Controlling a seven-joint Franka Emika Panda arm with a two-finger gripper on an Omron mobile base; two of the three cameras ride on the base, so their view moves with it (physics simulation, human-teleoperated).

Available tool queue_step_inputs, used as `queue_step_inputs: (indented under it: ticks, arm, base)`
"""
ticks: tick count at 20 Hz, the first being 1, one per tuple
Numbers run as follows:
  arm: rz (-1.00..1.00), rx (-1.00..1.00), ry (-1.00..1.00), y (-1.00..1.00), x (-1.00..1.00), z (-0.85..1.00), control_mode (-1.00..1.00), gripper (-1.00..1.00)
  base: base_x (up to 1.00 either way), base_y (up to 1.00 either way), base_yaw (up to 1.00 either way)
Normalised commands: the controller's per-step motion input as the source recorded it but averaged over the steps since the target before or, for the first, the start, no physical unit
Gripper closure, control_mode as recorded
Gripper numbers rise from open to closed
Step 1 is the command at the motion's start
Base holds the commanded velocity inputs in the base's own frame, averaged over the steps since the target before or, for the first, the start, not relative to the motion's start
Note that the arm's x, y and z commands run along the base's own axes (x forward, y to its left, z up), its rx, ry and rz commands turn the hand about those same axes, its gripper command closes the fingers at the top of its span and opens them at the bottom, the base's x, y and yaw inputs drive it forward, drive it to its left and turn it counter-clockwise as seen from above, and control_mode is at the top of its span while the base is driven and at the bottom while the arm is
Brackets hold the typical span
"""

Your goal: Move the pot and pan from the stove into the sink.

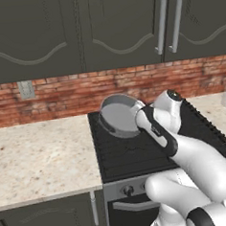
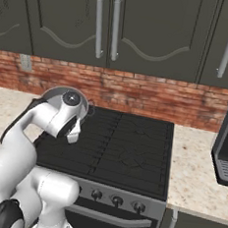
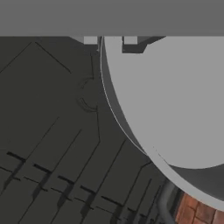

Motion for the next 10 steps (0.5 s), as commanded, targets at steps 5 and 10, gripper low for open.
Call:
queue_step_inputs:
  ticks: [5,10]
  arm:
    - [-0.08,0.09,0.2,0.0,-0.38,0.79,-1.0,1.0]
    - [-0.05,0.06,0.18,-0.02,-0.73,0.57,-1.0,1.0]
  base:
    - [0.0,0.0,0.0]
    - [0.0,0.0,0.0]
